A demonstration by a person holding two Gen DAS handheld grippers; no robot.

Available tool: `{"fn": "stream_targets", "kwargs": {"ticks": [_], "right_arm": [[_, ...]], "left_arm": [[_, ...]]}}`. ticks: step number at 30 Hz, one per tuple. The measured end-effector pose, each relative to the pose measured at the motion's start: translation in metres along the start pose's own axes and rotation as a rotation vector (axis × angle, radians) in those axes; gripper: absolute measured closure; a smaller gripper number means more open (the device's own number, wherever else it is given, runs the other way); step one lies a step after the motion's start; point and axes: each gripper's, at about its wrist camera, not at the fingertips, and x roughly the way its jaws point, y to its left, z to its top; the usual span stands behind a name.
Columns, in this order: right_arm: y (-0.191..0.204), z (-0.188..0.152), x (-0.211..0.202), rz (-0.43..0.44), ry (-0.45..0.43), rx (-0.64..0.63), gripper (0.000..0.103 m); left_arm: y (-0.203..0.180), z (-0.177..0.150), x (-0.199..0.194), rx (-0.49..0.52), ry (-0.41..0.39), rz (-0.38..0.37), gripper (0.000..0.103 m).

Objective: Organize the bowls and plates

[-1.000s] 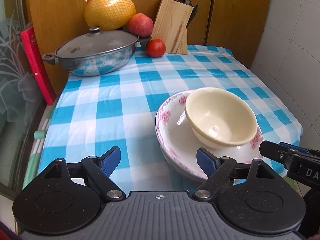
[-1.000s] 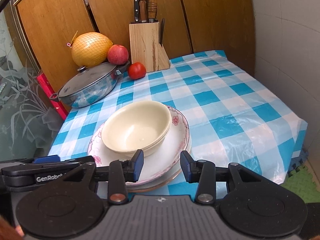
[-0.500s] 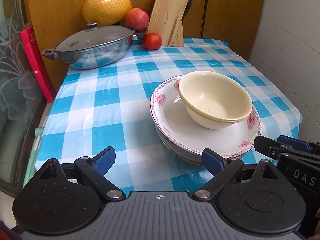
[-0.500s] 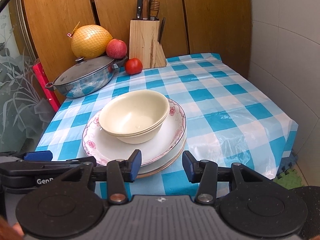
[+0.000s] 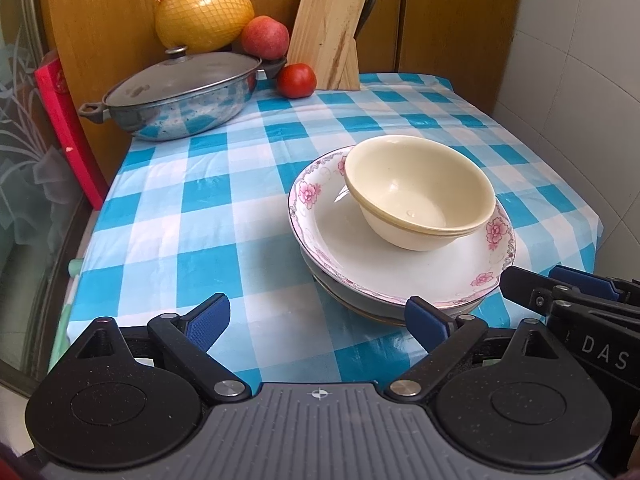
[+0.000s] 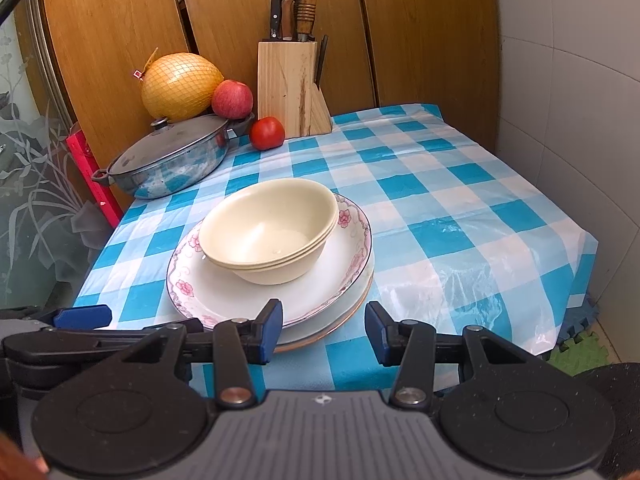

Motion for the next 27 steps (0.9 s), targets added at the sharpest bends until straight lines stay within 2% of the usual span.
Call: {"fn": "stream_targets", "kwargs": {"ticks": [27], "right_arm": [[-0.0028, -0.0051, -0.0048, 0.026, -0.012, 0.029, 0.060]], "left_arm": [[0.0006, -0.0007, -0.0033, -0.014, 0.006, -0.023, 0.008]]}}
